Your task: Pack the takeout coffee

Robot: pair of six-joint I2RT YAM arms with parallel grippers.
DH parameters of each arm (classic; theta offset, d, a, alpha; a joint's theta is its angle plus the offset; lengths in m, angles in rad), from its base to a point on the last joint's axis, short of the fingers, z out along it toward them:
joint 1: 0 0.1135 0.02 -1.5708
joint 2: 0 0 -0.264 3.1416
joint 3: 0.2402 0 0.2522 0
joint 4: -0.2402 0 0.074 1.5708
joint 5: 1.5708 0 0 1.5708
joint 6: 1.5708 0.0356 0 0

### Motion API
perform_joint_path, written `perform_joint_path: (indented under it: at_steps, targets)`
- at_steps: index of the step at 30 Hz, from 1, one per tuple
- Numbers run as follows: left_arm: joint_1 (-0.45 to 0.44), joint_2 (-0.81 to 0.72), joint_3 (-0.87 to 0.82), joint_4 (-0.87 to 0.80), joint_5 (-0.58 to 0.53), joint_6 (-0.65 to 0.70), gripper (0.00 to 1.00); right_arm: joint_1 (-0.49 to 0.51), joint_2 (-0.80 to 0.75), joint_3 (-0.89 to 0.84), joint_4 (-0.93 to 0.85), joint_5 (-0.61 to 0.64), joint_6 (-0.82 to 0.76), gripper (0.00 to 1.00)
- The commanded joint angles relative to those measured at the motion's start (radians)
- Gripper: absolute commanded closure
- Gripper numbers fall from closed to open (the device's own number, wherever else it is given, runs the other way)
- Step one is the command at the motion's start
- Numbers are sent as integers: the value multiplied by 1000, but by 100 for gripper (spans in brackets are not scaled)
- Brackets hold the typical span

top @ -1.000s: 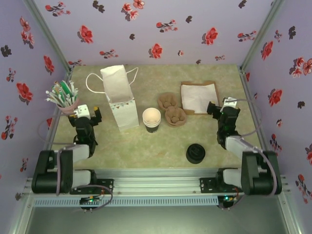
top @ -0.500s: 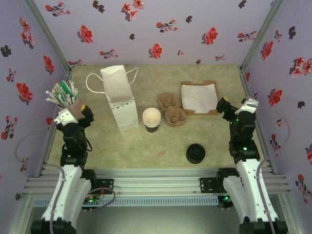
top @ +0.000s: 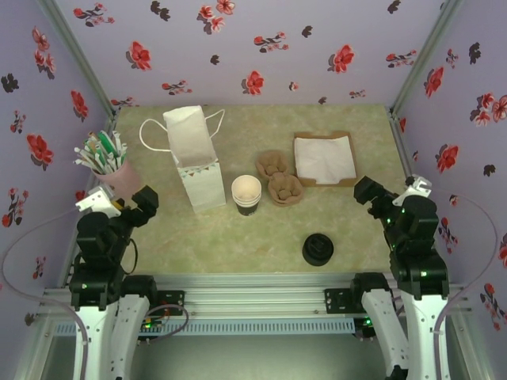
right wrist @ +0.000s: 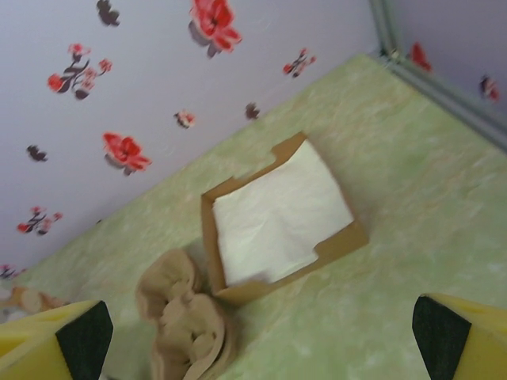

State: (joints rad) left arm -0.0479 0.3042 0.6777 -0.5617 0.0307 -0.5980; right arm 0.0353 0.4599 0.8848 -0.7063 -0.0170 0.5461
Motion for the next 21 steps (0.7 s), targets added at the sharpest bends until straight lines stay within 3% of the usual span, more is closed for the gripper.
perform_joint_path:
  at_steps: [1,4,9,15,21]
  targets:
    - [-6,-10,-33,-55,106,-54,1,5,57,8,12,-170,36,1]
    - [-6,4,-79,-8,161,-133,1,5,119,-16,63,-263,63,5]
    - [-6,53,-123,45,322,-124,1,50,238,-25,94,-318,85,9]
    - [-39,72,-164,40,412,-142,1,243,386,30,77,-212,72,13]
    - [-156,70,-213,37,407,-194,1,467,573,142,34,-38,54,19]
